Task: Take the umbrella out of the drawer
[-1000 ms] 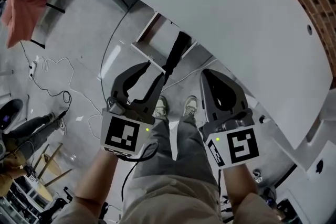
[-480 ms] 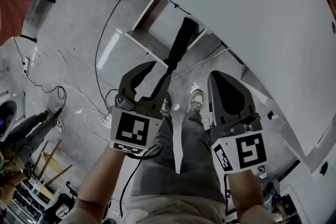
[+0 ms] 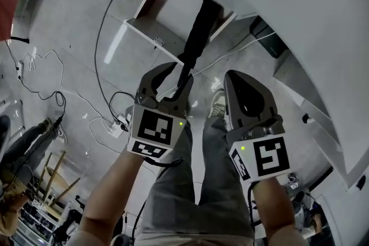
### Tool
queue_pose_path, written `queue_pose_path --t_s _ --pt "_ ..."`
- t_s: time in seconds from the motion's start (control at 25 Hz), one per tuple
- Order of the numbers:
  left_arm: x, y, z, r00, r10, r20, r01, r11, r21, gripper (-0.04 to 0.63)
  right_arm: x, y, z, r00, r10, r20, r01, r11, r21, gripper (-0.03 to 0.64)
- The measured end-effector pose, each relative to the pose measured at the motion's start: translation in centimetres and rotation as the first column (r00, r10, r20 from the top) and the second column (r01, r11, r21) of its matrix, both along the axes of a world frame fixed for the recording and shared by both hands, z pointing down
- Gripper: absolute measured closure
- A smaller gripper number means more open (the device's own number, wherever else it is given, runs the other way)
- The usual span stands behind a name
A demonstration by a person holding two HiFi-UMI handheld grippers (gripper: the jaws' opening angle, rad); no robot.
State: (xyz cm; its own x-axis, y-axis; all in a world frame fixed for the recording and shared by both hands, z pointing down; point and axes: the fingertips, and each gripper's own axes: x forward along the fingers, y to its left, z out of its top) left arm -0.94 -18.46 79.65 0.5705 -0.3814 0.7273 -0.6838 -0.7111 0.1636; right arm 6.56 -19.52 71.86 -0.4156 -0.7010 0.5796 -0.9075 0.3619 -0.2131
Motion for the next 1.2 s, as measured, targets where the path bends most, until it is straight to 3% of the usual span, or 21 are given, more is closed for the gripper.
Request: queue_pose_path --t_s 0.44,0.88,1.2 --pt "0.6 1.7 12.0 1.0 0.0 0.022 0.002 0.996 -0.09 0.453 -0.5 2.2 10.5 1.0 -0.025 -0.008 0.024 0.997 -0.079 0.609" --pt "1.2 2.2 17.8 0.996 -0.059 0.073 0.068 0.989 -0.131 0.453 -0.7 3.1 15.2 0.999 -0.036 0.001 0.036 0.993 -0.115 0.609" --pt "0.8 1.5 19.0 0.987 -0.144 0.076 0.152 0.982 -0.111 0.484 -0.6 4.1 16.8 0.999 -0.032 0.014 0.033 0.989 -0.142 0.609"
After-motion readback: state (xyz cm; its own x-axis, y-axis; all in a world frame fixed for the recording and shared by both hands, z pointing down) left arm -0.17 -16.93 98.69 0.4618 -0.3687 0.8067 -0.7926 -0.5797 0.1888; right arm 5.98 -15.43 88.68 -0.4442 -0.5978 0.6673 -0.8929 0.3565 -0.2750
